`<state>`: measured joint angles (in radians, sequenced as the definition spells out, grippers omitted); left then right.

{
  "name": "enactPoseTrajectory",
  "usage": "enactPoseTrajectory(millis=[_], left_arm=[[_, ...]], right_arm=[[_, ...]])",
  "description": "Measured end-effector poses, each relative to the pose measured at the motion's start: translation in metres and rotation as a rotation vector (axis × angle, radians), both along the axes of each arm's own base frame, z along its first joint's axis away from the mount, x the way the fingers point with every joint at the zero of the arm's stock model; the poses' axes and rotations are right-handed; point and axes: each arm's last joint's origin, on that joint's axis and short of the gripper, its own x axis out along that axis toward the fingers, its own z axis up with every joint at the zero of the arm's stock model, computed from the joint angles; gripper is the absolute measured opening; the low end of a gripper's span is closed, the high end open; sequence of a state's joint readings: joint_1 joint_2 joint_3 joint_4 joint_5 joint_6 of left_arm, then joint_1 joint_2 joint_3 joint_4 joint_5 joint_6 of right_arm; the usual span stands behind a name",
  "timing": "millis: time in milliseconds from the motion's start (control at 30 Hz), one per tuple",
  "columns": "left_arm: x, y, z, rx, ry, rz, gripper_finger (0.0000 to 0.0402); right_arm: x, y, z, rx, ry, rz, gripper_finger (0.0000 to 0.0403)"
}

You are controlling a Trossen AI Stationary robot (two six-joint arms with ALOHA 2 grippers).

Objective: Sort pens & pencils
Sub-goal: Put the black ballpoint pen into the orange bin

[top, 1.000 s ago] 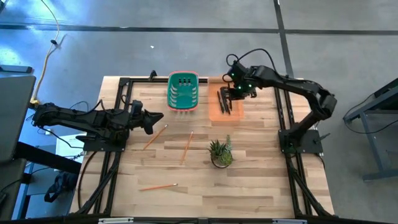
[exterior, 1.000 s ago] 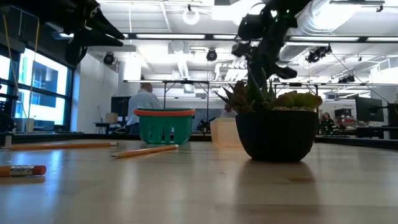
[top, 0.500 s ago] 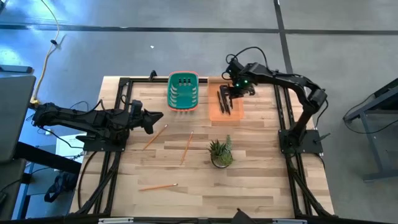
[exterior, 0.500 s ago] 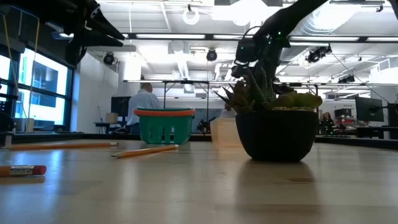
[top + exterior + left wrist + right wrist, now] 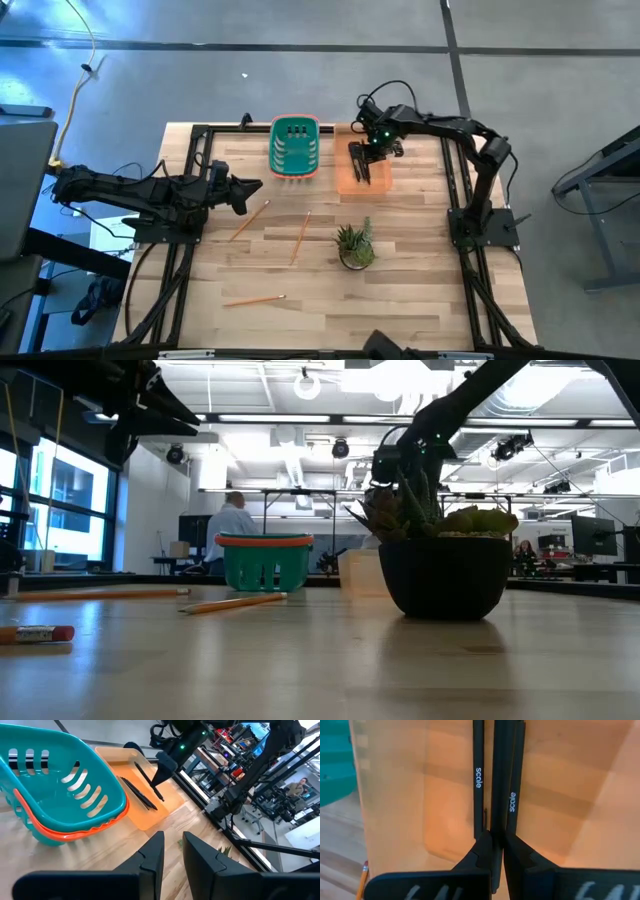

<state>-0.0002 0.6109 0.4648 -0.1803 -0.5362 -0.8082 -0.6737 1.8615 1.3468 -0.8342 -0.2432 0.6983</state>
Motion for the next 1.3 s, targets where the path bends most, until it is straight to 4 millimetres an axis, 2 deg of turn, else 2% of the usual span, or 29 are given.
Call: enactPoseTrajectory(millis=[367,700,967,1100,1300], left_arm=[[0.000,0.000,0.000,0.003,0.003,-0.001,0.0058],[0.000,0.000,0.000,0.003,0.003,-0.001,0.0058],[0.000,0.000,0.000,0.003,0.003,-0.001,0.0058],[0.000,0.000,0.000,0.003,0.003,-0.001,0.0058],[0.000,0.000,0.000,0.003,0.003,-0.001,0.0058]], right_arm=[[-0.005,-0.008,-0.003,-0.023,0.026,-0.031,0.0000],[-0.001,-0.010,-0.016,-0.008,0.052,-0.027,0.0000],[0.001,-0.011,-0.017,-0.032,0.051,-0.036,0.0001],[0.001,-0.011,-0.017,-0.033,0.049,-0.040,0.0020],[0.003,-0.011,-0.016,-0.043,0.038,-0.035,0.0067]])
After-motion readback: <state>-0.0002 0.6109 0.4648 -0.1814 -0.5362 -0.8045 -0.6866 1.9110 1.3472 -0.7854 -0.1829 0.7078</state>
